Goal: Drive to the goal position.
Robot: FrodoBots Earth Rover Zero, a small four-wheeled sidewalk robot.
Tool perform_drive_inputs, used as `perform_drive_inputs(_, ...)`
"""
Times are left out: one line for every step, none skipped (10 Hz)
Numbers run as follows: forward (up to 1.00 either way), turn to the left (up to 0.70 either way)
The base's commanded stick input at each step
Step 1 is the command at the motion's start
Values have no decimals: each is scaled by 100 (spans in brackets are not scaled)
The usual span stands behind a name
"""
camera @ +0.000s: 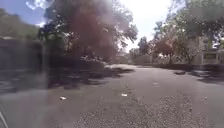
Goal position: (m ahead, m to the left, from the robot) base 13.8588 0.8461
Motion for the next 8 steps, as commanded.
perform_drive_inputs(50,0)
perform_drive_inputs(50,0)
perform_drive_inputs(50,0)
perform_drive_inputs(50,0)
perform_drive_inputs(50,0)
perform_drive_inputs(50,0)
perform_drive_inputs(50,0)
perform_drive_inputs(50,0)
